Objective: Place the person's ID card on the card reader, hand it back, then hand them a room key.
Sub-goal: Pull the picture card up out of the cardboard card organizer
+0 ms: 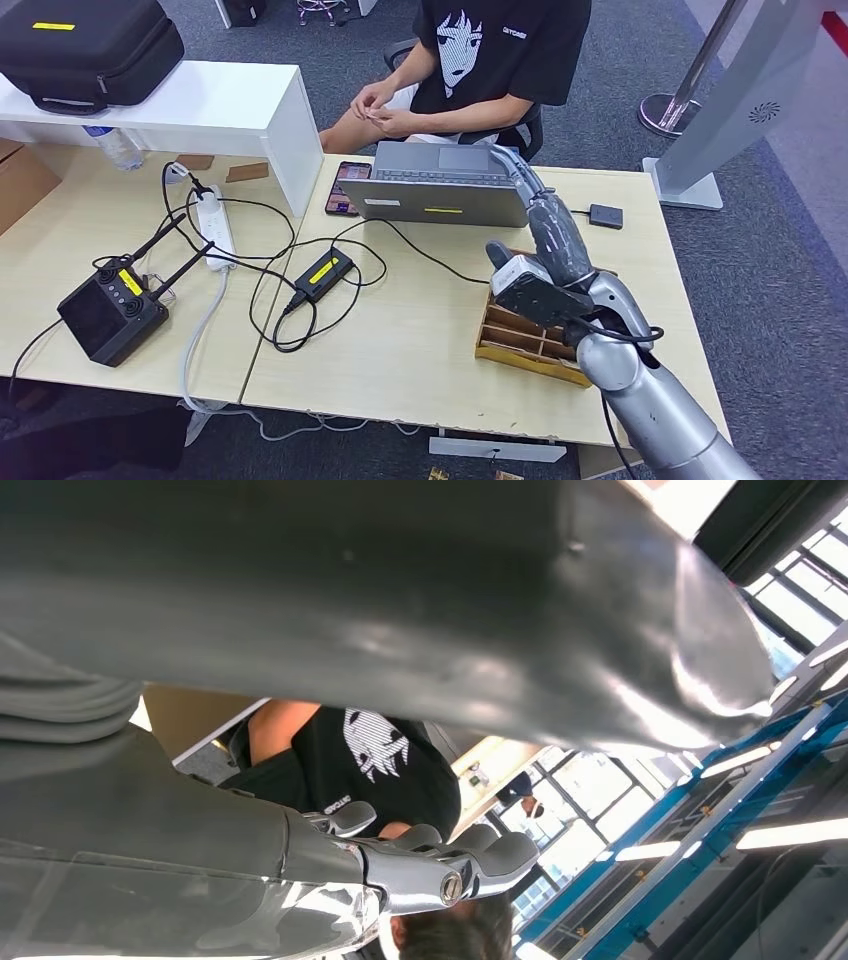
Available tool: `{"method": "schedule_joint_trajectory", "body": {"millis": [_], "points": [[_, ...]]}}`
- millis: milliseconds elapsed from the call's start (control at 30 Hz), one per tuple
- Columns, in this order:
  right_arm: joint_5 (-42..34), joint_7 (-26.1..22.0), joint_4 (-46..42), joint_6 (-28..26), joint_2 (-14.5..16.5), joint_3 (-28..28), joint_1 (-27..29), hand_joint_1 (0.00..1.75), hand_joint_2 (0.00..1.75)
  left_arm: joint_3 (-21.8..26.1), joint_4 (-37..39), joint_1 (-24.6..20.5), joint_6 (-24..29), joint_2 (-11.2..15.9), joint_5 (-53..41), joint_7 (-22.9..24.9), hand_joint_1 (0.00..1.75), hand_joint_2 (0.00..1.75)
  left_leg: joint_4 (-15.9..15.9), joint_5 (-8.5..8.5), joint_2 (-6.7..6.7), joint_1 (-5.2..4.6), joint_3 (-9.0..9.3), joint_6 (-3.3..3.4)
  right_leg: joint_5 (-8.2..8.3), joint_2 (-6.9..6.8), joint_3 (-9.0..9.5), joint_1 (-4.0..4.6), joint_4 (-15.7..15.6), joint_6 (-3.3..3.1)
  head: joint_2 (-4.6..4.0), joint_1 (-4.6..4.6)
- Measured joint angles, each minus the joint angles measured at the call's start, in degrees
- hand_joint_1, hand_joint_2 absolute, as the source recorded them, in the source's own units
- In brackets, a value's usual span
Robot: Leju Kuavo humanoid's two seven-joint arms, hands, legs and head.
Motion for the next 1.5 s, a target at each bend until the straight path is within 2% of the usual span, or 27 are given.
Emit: {"method": "schedule_joint_trajectory", "body": {"millis": [100, 233, 300, 367, 433, 500, 633, 1267, 1500], "points": [[0.0, 0.0, 0.0, 0.0, -0.01, 0.0, 0.0, 0.0, 0.0, 0.0, 0.0, 0.0, 0.0, -0.01, 0.0, -0.01, 0.0, 1.75, 0.0, 0.0, 0.0, 0.0, 0.0, 0.0, 0.0, 0.0, 0.0, 0.0, 0.0, 0.0, 0.0, 0.0], [0.08, -0.14, -0.06, -0.33, -0.14, -0.08, 0.37, 0.0, 1.75, 0.0, 0.0, -0.02, 0.0, -0.01, 0.07, 0.1, 0.0, 1.75, 0.02, 0.0, 0.0, 0.0, 0.08, 0.0, -0.01, 0.01, -0.09, -0.01, -0.03, 0.0, 0.0, -0.01], [-0.35, -2.15, -2.61, -3.43, -1.57, -1.63, 4.72, 0.0, 0.87, 0.0, -0.08, -0.06, 0.0, -0.09, 0.59, 0.77, 0.0, 1.75, 0.04, -0.1, -0.33, 0.09, 0.24, 0.1, -0.22, -0.28, 0.12, 0.06, -0.2, 0.1, 0.0, -0.14], [-2.22, -6.94, -7.43, -7.02, -4.01, -5.23, 13.18, 0.0, 0.0, 0.01, -0.31, 0.28, 0.0, -0.28, 1.28, 1.51, 0.0, 1.75, 0.04, -0.25, -1.03, 0.21, 0.36, 0.19, -0.54, -0.94, 0.71, 0.17, -0.35, 0.2, 0.0, -0.08], [-4.64, -11.09, -11.01, -6.57, -5.72, -9.4, 20.26, 0.0, 0.0, 0.05, -0.57, 0.94, 0.01, -0.44, 1.54, 1.79, 0.0, 1.75, 0.04, -0.38, -1.19, 0.18, 0.34, 0.19, -0.64, -1.1, 0.94, 0.17, -0.37, 0.17, 0.0, 0.11], [-5.74, -12.63, -13.3, -4.62, -6.45, -12.7, 24.23, 0.0, 0.0, 0.1, -0.84, 1.24, 0.04, -0.51, 1.56, 1.88, 0.0, 1.75, 0.04, -0.5, -0.84, 0.09, 0.34, 0.19, -0.62, -0.75, 0.85, 0.11, -0.37, 0.17, 0.0, 0.1], [-4.96, -12.86, -16.2, -3.44, -6.83, -15.94, 27.61, 0.0, 1.75, 0.11, -1.07, 1.02, 0.07, -0.55, 1.38, 1.87, 0.0, 1.75, 0.04, -0.59, -0.6, 0.05, 0.45, 0.2, -0.63, -0.56, 0.84, 0.09, -0.38, 0.17, 0.0, 0.1], [-2.7, -11.67, -19.47, -2.43, -6.58, -19.93, 29.97, 0.0, 1.75, 0.11, -1.3, 0.8, 0.07, -0.81, 0.71, 1.86, 0.0, 1.75, 0.04, -0.57, -0.59, 0.06, 0.47, 0.18, -0.63, -0.55, 0.86, 0.09, -0.37, 0.17, 0.0, 0.11], [3.06, -10.44, -19.38, -2.86, -6.22, -19.91, 29.83, 0.0, 1.75, 0.11, -1.33, 0.72, 0.07, -0.84, 0.51, 1.86, 0.0, 1.75, 0.03, -0.57, -0.59, 0.07, 0.47, 0.18, -0.63, -0.55, 0.87, 0.1, -0.37, 0.17, 0.0, 0.11]]}}
